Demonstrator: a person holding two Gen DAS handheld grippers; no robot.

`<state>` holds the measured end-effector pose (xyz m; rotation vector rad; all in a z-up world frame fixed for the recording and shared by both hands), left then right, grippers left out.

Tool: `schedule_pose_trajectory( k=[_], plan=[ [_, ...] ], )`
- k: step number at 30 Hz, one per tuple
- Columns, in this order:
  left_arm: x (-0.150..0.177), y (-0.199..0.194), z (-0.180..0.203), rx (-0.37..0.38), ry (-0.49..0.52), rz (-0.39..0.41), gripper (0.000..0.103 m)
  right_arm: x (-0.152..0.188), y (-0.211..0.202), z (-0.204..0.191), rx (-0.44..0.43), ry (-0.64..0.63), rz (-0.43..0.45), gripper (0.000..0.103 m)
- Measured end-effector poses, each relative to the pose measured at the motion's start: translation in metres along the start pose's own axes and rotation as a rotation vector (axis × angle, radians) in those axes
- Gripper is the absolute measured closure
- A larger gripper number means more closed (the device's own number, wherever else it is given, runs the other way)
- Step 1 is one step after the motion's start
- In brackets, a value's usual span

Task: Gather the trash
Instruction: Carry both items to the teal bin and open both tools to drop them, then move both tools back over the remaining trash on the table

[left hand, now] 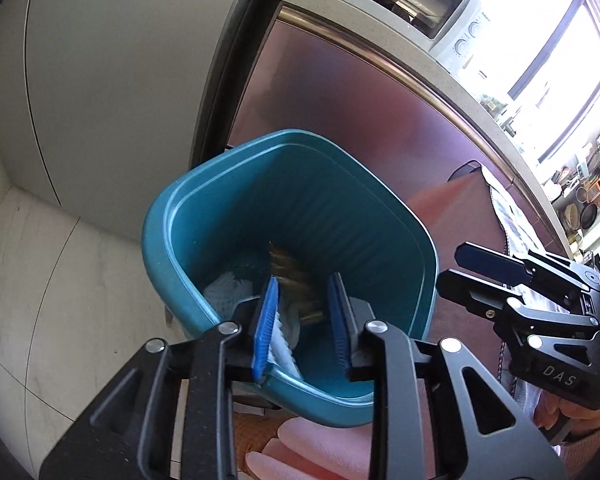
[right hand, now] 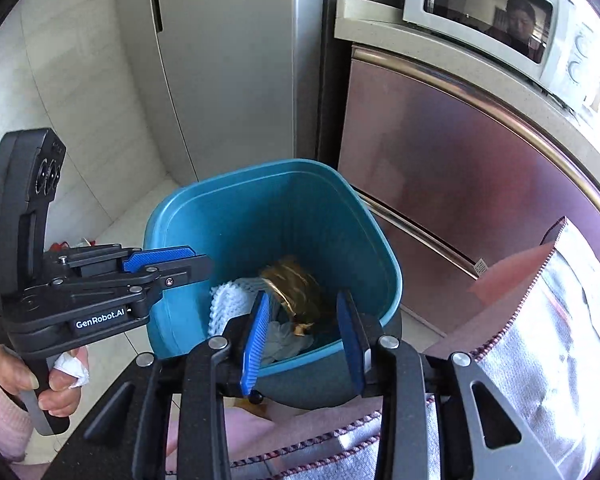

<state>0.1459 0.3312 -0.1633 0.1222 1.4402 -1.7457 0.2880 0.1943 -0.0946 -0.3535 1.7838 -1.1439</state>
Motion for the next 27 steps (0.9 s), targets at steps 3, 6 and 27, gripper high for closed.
schedule_pose_trajectory(
  k=[3,6,27],
  plan=[
    [-0.001,-0.003,0.004,0.001,0.007,0.013,0.075,0.006,-0.008,0.004,-0.010,0.023,0.021,0.070],
    [-0.003,-0.009,0.011,0.014,0.019,0.032,0.071,0.011,-0.020,0.009,-0.019,0.048,0.048,0.069],
    [0.045,-0.114,0.200,0.347,0.429,0.192,0.040,0.130,-0.198,0.065,0.027,0.295,0.358,0.060]
  ],
)
Point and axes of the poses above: each gripper's, at about its wrist camera, not at the fingertips, and y roughly the way its jaws point, z to its right, x to its underside, the point moved 3 cm from there along y, roughly the way its jaws point, and after that the axes turned 6 degrees about -x, right-handed, at the moved point
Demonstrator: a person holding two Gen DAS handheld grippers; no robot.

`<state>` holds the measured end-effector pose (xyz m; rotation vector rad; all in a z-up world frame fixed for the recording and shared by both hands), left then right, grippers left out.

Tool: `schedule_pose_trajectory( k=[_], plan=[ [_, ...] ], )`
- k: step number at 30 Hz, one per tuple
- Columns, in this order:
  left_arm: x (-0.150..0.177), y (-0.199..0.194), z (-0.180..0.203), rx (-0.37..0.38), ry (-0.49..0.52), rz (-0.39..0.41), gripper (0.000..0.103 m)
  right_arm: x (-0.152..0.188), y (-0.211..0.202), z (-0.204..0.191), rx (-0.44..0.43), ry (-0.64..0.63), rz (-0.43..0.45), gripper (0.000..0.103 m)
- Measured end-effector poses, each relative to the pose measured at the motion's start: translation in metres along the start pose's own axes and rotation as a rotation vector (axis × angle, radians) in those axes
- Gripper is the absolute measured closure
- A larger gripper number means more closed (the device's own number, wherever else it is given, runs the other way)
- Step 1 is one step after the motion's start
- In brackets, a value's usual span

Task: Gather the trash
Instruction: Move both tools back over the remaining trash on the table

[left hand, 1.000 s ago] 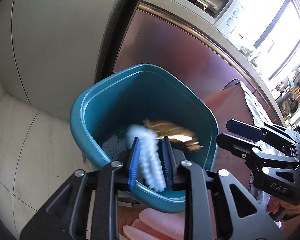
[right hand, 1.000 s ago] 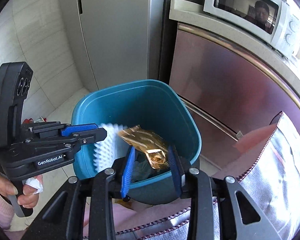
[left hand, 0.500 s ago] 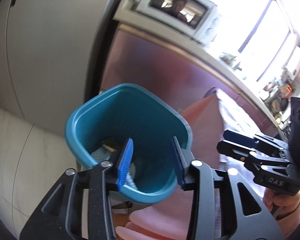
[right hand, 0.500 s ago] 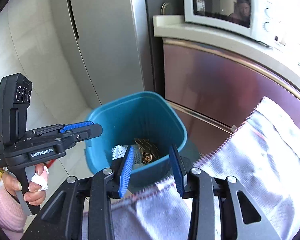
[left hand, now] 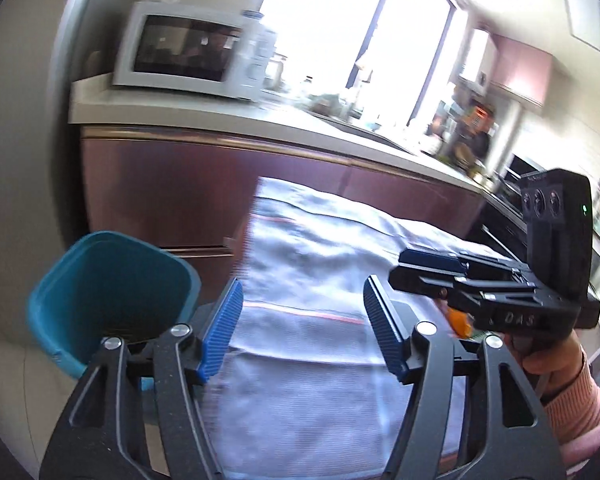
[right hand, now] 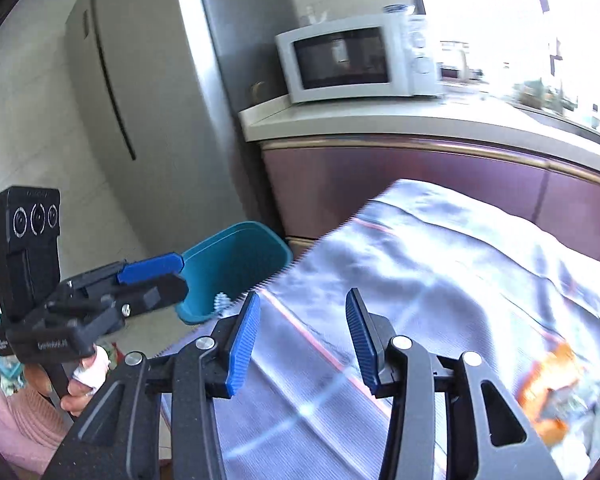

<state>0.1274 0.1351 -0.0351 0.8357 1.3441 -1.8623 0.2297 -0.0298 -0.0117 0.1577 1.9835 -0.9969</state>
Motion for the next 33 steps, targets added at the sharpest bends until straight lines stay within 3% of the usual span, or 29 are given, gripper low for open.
schedule_pose_trajectory(
  k=[7,15,20,27,33],
  plan=[
    [0.026,0.033,0.094,0.147,0.126,-0.104,0.039,0.041,-0.074,0.052,0.143,0.118,0.071,0.059],
    [0.068,0.057,0.172,0.292,0.231,-0.225,0.038,0.093,-0.147,0.105,0.302,0.286,0.142,0.059],
    [0.084,0.069,0.201,0.353,0.268,-0.290,0.037,0.119,-0.187,0.121,0.393,0.343,0.189,0.059],
    [0.102,0.090,0.221,0.383,0.285,-0.385,0.037,0.164,-0.244,0.134,0.510,0.442,0.248,0.059],
    [0.107,0.099,0.226,0.387,0.272,-0.422,0.039,0.203,-0.264,0.142,0.521,0.552,0.258,0.059]
  ],
)
Point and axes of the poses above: each gripper's, at about its wrist camera, not at the fingertips, and y roughly the way its jaws point, z to its right, x to its underside, the point moved 3 cm from there along y, roughly the way its jaws point, and after that the axes turned 6 degrees about -x, right-handed, at the moved point
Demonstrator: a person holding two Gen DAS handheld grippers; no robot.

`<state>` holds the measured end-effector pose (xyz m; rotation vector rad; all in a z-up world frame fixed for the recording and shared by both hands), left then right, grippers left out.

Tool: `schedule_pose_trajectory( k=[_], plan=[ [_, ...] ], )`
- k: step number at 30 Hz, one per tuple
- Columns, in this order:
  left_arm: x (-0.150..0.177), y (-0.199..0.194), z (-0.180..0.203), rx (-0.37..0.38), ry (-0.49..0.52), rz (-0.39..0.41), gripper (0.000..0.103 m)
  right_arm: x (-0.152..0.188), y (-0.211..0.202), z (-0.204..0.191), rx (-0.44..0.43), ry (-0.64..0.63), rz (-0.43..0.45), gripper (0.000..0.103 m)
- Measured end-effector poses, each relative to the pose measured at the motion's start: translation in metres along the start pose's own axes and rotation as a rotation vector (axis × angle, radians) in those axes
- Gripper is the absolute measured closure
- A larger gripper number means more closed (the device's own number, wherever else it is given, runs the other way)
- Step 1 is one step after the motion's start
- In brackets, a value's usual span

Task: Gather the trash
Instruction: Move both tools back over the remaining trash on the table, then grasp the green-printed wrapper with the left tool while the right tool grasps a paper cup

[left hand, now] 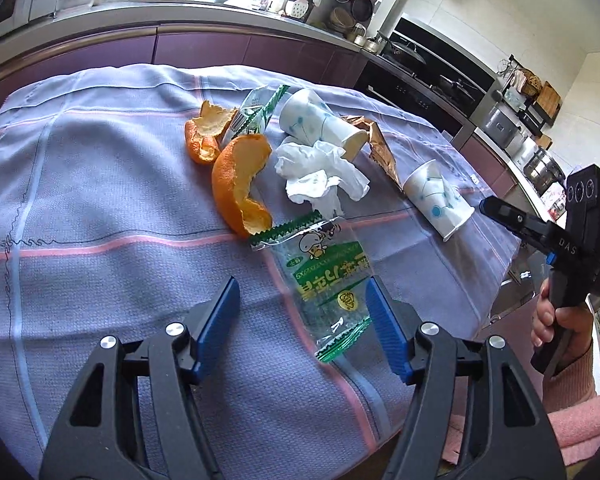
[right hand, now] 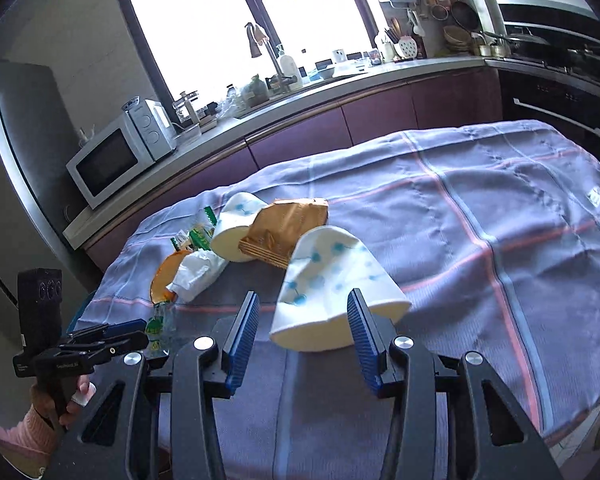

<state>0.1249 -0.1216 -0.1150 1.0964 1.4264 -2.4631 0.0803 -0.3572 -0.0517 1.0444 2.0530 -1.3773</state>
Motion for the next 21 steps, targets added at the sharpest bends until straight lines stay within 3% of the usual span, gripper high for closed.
schedule_pose_trajectory(
  k=[5,12,16,18,21],
  plan=[
    [0.001,0.002,0.007,0.002,0.010,-0.011,0.039,0.019,0.006,0.012,-0.046,0.074,-0.029,0.059],
    [0.001,0.005,0.018,0.013,0.027,-0.030,0.045,0.012,0.024,0.016,-0.138,0.139,-0.007,0.067],
    [-0.001,0.008,0.018,-0.001,0.018,-0.036,0.060,0.009,0.030,0.019,-0.154,0.161,-0.003,0.078],
    [-0.001,0.011,0.019,-0.003,0.013,-0.041,0.073,0.010,0.030,0.021,-0.166,0.175,-0.001,0.084],
    [-0.002,0.012,0.018,0.004,-0.001,-0.041,0.080,0.010,0.030,0.023,-0.172,0.184,0.004,0.093]
  ],
)
Point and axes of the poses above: each gripper's, at about its wrist camera, not at the fingertips, and y roughly the way its jaws point, z to its right, x to its underside, the point moved 3 cm from there along y, roughly the way its jaws point, and after that the axes turned 6 degrees about -x, right-handed, at the moved point
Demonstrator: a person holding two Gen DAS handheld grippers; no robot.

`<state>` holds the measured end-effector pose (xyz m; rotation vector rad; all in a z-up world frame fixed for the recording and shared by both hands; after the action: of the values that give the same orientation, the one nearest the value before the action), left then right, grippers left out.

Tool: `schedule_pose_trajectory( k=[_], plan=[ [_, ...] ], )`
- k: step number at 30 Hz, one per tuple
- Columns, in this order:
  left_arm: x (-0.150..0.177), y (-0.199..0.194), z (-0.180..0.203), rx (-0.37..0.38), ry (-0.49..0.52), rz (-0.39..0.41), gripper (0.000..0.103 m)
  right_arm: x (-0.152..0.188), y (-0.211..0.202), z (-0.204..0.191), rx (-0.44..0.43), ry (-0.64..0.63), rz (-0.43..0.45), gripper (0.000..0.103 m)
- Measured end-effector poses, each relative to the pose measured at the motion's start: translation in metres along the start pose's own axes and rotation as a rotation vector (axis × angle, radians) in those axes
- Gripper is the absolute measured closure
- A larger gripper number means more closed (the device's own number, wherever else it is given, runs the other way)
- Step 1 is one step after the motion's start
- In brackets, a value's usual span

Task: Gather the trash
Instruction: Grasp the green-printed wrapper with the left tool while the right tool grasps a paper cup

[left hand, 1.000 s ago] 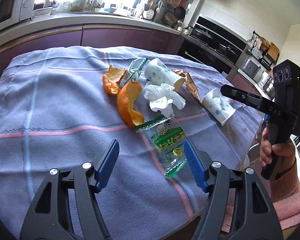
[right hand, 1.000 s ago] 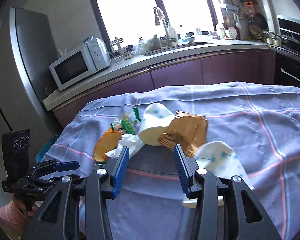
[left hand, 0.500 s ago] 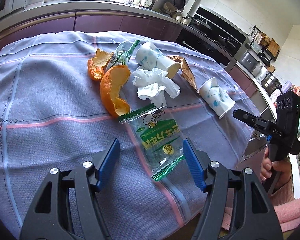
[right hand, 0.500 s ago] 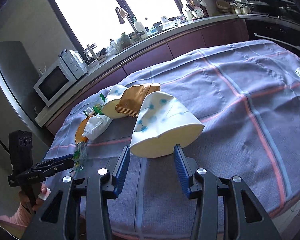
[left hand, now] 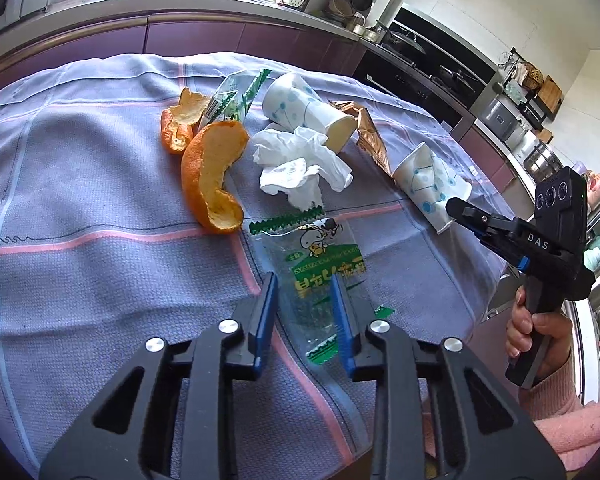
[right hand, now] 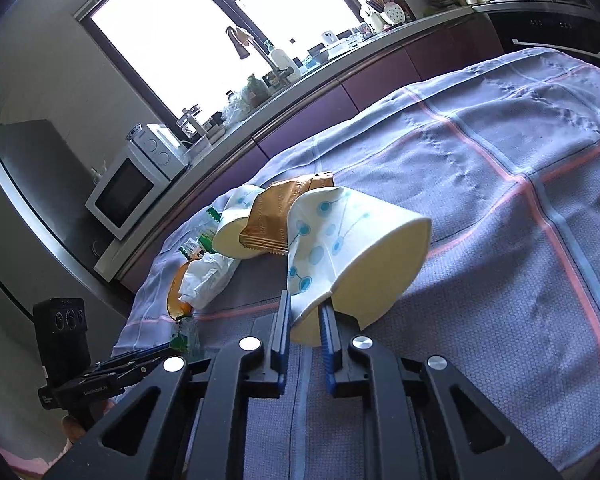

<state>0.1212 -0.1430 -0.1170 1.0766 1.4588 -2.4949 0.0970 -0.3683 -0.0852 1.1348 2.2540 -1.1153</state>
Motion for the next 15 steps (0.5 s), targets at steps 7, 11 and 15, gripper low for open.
schedule_pose_trajectory(
  k=[7,11,15],
  plan=[
    [-0.001,-0.011,0.006,0.011,0.017,0.030,0.088,-0.004,-0.008,-0.004,0.000,-0.016,0.029,0.101],
    [-0.001,-0.020,0.007,0.020,0.029,0.049,0.090,-0.007,-0.012,-0.012,-0.012,-0.034,0.041,0.101],
    [-0.002,-0.032,0.004,0.020,0.031,0.073,0.091,-0.010,-0.016,-0.024,-0.027,-0.068,0.046,0.101]
  ],
)
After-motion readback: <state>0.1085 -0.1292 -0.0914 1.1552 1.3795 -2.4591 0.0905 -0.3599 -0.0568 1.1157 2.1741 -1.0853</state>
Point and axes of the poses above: each gripper's, at about its wrist camera, not at the fingertips, and y roughly the way its jaws point, z to its right, x to its underside, the point moved 3 cm from there along y, roughly the way its jaws point, and after that the axes turned 6 degrees about -x, right-handed, at the moved point
